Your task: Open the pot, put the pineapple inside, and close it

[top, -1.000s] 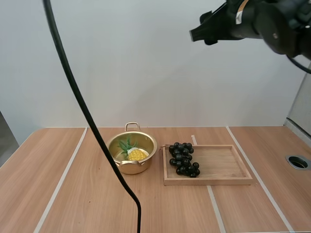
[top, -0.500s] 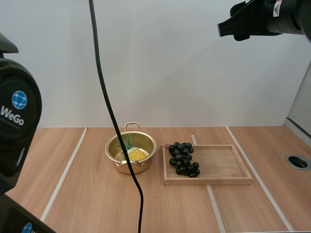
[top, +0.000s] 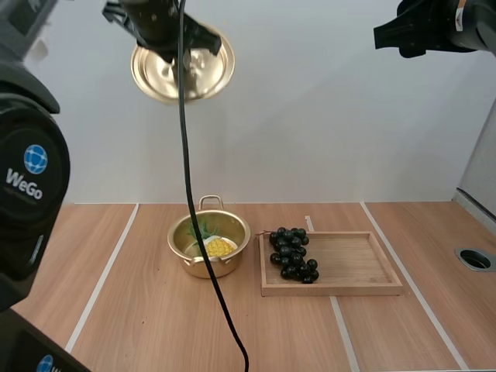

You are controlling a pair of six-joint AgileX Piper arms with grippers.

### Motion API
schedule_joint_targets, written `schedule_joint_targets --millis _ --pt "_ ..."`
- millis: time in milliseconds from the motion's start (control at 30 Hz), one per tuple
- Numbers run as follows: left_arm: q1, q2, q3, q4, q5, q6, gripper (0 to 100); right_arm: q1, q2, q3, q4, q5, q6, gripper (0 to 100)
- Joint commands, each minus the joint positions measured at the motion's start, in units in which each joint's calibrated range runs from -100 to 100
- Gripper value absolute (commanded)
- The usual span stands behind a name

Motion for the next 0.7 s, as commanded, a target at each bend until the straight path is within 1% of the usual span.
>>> schedule_joint_targets --millis 0,233,367,533,600,667 --pt "-0.19 -0.05 6.99 -1.40 0.00 0.33 0 -0.17 -0.90 -1.23 -0.89 1.51 0.26 100" --pt "-0.19 0.07 20.45 -2.73 -4.89 1.89 0 -0.17 -1.25 -1.44 -1.74 1.68 0.26 100" --pt "-0.19 0.49 26.15 -4.54 -5.10 5.58 0 -0.17 -1.25 -1.44 -1.74 1.68 0.26 100" --pt "-0.19 4.64 28.20 -6.58 -2.10 5.94 0 -0.17 -1.25 -1.44 -1.74 1.68 0.26 100" --pt "-0.19 6.85 28.20 -8.55 -0.79 5.94 0 -0.17 -1.17 -1.44 -1.74 2.06 0.26 100" --pt "-0.19 8.66 28.20 -9.62 -0.43 5.94 6 -0.17 -1.17 -1.44 -1.74 2.42 0.26 100"
